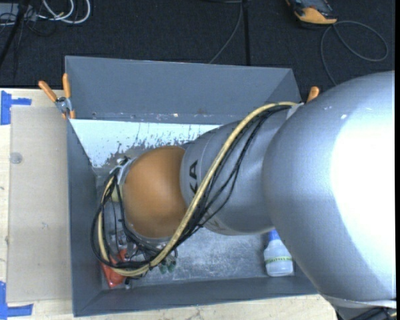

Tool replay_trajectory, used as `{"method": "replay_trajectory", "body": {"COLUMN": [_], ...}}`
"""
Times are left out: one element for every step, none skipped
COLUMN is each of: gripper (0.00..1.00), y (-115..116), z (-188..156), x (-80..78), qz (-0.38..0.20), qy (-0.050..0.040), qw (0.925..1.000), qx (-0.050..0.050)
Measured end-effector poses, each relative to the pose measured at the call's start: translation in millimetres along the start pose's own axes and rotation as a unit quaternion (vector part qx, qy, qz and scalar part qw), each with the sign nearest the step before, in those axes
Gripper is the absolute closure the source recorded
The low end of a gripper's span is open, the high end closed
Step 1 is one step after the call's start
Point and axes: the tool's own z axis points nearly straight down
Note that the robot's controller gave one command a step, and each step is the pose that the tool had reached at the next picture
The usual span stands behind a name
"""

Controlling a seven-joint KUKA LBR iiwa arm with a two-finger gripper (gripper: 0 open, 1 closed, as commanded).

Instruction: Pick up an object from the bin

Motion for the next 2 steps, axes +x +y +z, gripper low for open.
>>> {"method": "replay_trajectory", "body": {"gripper": [1.00,1.00], "y": [0,-6], "z": [0,-145], "x": [0.0,5.6], "qz": [0.001,-0.008], "qy": [0.0001,0.0000], "qw": [1.0000,1.0000], "qx": [0.000,0.000]}}
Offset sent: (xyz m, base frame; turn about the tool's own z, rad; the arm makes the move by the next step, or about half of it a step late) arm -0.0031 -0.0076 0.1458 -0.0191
